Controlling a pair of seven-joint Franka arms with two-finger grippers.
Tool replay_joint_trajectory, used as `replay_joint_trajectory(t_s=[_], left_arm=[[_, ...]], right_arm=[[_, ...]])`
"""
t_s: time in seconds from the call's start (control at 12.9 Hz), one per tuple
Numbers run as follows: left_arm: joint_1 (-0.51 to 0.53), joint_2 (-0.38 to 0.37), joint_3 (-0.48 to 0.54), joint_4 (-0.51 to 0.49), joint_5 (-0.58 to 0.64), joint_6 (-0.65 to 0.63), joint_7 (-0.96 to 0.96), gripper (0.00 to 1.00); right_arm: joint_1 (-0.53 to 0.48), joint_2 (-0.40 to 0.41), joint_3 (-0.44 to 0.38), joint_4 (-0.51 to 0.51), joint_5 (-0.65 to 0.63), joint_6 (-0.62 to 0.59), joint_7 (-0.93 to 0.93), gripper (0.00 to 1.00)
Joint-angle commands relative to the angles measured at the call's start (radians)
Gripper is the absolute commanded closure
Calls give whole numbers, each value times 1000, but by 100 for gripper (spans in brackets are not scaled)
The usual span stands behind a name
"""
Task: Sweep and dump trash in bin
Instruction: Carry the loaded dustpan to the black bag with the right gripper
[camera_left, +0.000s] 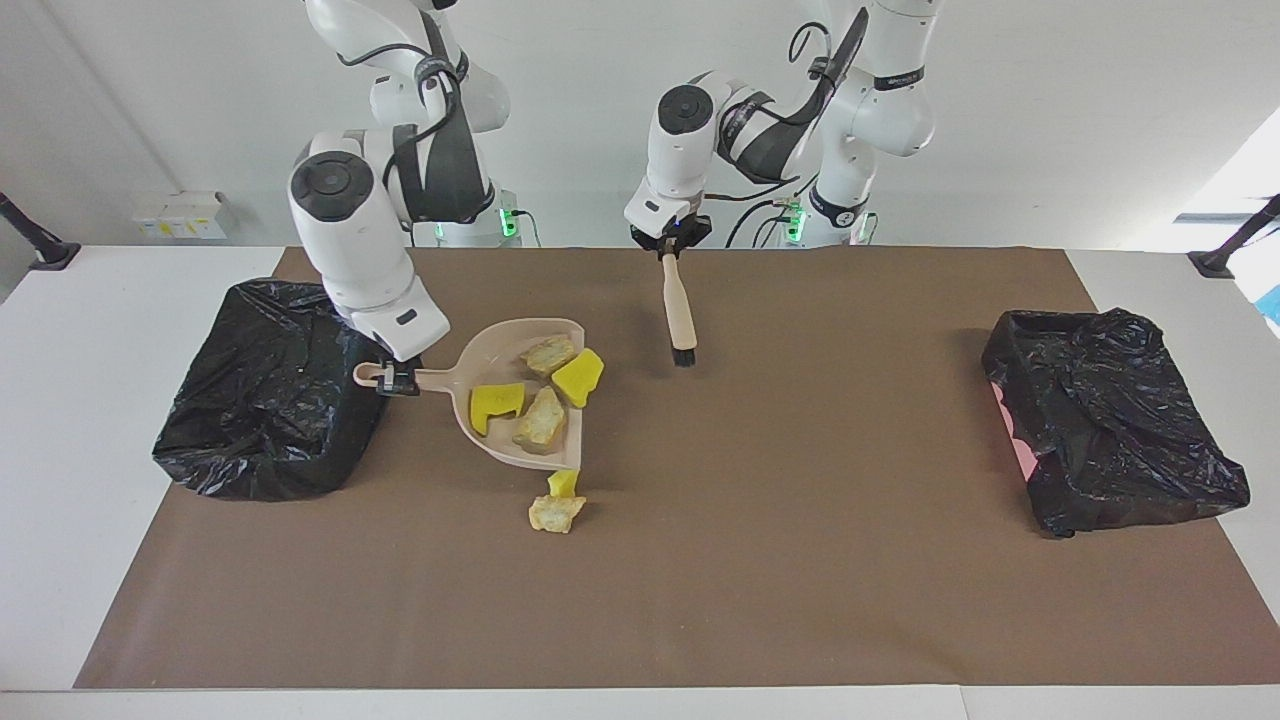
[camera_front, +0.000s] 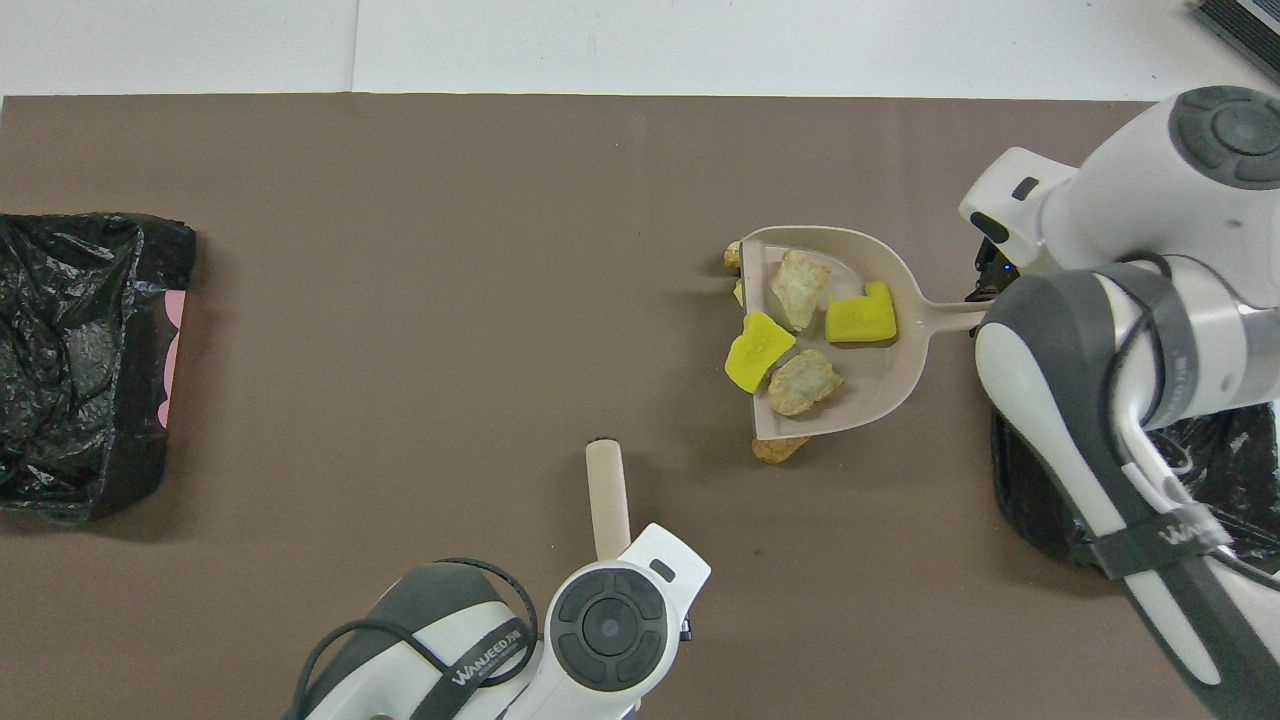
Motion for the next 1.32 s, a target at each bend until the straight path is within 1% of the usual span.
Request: replay_joint_trajectory(t_s=[0.0,0.08,0.23,0.39,0.62,0.7,0.78,0.93,1.09,1.16,1.24], left_arm=[[-1,-36,18,-70,9,29,91,100],[0,-45,18,-88,9,40,90,100],[2,-34,18,-91,6,56,87,100],[2,-33,18,-120,-3,118,99,100],[9,-36,18,-134,-4,130,102,100],[17,-36,18,-134,-4,129,104,97],[28,-33,18,-136,-4,130,107,92],[36,-33,18,-137,-4,130,109,88],[36,-24,18,-142,-4,139,112,88],[37,-19,18,-142,-4,138,130,84],[39,-19,18,-142,-4,138,144,65]], right_arm=[[-103,-26,12,-1,39,-27,-161,100],[-144,-32,12,-1,39,-35,-212,100],[-235,-34,11,0,37,-38,-326,100],[-319,-31,6,26,17,-26,-454,100],[-465,-31,1,40,-18,-17,-601,100],[-503,-34,1,40,-62,-11,-623,100],[-539,-36,1,38,-122,14,-631,100],[-556,-45,1,26,-226,55,-635,100],[-529,-49,3,0,-355,78,-617,100],[-506,-60,3,-21,-398,89,-579,100],[-478,-74,3,-53,-455,95,-513,100]])
